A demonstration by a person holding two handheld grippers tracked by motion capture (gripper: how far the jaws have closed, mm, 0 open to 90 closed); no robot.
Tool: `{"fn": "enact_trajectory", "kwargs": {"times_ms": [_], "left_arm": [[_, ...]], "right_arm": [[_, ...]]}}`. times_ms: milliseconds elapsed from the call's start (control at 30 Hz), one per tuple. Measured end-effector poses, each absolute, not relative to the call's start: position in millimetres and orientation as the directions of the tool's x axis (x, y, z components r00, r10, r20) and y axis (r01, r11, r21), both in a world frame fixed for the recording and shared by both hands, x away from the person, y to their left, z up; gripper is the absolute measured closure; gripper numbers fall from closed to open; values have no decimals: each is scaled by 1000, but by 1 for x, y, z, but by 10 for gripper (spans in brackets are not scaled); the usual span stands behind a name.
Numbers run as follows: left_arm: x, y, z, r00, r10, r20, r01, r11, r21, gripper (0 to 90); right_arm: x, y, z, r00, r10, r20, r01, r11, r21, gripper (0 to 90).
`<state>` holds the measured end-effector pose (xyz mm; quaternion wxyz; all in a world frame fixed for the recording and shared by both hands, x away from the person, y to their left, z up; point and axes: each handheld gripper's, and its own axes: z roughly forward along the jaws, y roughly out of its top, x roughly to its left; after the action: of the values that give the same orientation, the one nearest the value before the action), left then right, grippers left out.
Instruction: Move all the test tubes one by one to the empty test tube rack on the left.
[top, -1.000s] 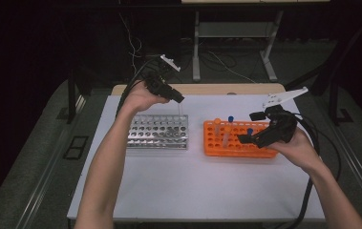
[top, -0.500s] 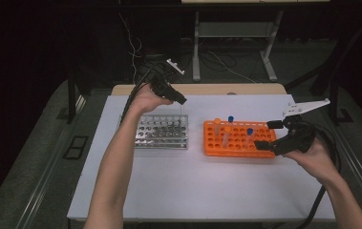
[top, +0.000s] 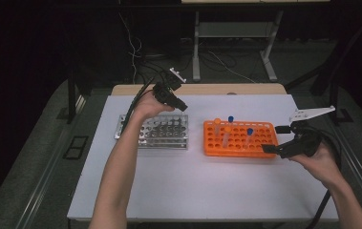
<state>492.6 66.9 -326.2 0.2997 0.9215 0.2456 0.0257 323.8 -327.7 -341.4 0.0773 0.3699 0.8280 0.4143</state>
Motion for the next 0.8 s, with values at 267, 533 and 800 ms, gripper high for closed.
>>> {"fn": "enact_trajectory", "kwargs": {"times_ms": [267, 533, 800], "left_arm": [[492, 68, -336, 875, 469, -115, 448, -700, 557, 722], [487, 70, -327, 871, 475, -125, 453, -678, 579, 585], [476, 79, -309, 861, 495, -119, 453, -640, 621, 428]], "right_arm": [[335, -330, -352, -704, 688, 175, 565, 394, 725, 3], [347, -327, -360, -709, 685, 167, 562, 407, 719, 4], [359, -327, -368, -711, 688, 147, 559, 425, 712, 173]]}}
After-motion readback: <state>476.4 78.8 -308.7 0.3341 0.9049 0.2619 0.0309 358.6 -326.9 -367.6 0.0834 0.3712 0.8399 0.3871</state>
